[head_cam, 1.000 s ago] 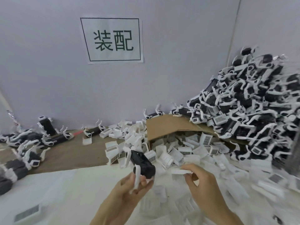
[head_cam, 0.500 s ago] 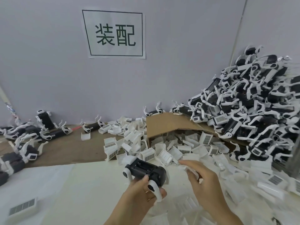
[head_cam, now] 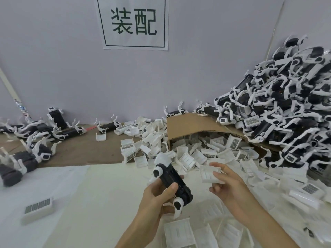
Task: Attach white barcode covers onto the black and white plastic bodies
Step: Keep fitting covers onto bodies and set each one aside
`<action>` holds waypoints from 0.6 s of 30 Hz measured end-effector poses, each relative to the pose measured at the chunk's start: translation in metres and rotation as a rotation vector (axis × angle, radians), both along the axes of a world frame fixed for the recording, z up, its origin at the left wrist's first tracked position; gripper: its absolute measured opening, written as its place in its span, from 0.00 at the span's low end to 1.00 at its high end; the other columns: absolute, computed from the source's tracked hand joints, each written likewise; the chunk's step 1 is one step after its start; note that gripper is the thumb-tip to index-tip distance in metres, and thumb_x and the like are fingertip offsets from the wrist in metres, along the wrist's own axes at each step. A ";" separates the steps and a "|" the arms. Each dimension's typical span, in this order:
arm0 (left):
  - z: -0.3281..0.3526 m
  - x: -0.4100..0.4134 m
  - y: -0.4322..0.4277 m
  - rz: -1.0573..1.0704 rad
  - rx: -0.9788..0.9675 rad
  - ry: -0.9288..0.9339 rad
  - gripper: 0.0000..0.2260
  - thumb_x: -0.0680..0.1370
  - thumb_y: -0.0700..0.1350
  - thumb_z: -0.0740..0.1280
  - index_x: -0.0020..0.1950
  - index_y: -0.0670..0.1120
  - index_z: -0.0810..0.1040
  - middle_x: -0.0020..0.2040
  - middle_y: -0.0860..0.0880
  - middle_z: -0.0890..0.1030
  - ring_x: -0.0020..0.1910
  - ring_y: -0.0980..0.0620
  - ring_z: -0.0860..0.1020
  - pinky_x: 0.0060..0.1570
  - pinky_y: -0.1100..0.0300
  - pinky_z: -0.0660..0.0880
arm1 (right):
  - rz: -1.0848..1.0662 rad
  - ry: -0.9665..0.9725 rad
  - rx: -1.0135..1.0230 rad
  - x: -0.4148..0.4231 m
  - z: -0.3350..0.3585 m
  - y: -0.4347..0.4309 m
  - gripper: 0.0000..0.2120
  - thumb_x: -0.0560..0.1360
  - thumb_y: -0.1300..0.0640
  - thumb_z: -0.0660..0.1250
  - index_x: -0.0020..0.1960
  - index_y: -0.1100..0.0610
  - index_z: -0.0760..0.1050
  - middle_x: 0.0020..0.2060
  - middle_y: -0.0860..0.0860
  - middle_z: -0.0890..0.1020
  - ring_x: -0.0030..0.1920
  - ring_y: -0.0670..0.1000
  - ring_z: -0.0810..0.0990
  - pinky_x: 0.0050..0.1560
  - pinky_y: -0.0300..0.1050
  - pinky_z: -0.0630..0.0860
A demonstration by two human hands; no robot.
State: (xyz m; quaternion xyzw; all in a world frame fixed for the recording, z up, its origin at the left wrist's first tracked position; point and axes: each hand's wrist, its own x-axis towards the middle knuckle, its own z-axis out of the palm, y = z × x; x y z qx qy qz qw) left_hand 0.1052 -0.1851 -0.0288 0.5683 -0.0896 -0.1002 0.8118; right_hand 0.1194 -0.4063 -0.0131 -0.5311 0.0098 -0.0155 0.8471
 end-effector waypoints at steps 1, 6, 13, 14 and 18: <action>0.000 0.000 -0.001 -0.007 0.001 -0.001 0.19 0.70 0.50 0.74 0.60 0.47 0.83 0.59 0.48 0.84 0.55 0.38 0.82 0.43 0.53 0.77 | 0.056 0.010 0.048 0.000 0.000 0.000 0.16 0.70 0.66 0.69 0.58 0.60 0.80 0.33 0.55 0.73 0.28 0.49 0.72 0.38 0.44 0.81; -0.006 0.000 -0.003 -0.032 -0.036 -0.011 0.20 0.72 0.45 0.74 0.61 0.38 0.79 0.51 0.41 0.79 0.46 0.41 0.68 0.41 0.54 0.71 | 0.138 0.019 0.077 -0.002 -0.003 0.003 0.22 0.67 0.67 0.72 0.61 0.61 0.79 0.35 0.56 0.76 0.34 0.51 0.79 0.47 0.47 0.82; -0.011 0.001 -0.005 -0.024 -0.028 -0.014 0.15 0.72 0.46 0.74 0.57 0.43 0.84 0.49 0.41 0.83 0.42 0.45 0.77 0.40 0.58 0.79 | 0.154 -0.008 -0.128 -0.006 0.000 0.010 0.22 0.71 0.51 0.68 0.65 0.51 0.79 0.43 0.54 0.80 0.39 0.50 0.78 0.40 0.44 0.77; -0.011 0.001 -0.005 -0.021 -0.025 -0.014 0.14 0.72 0.45 0.74 0.57 0.43 0.84 0.48 0.41 0.82 0.41 0.45 0.76 0.40 0.58 0.79 | 0.147 -0.031 -0.225 -0.008 0.000 0.011 0.23 0.72 0.49 0.68 0.67 0.48 0.78 0.44 0.54 0.79 0.42 0.50 0.77 0.42 0.45 0.77; -0.011 0.001 -0.006 -0.020 -0.002 -0.024 0.18 0.71 0.47 0.75 0.60 0.43 0.82 0.48 0.44 0.83 0.36 0.48 0.76 0.38 0.59 0.78 | 0.076 -0.194 -0.558 -0.015 -0.001 0.021 0.26 0.74 0.47 0.71 0.70 0.41 0.70 0.36 0.43 0.78 0.41 0.44 0.79 0.46 0.45 0.81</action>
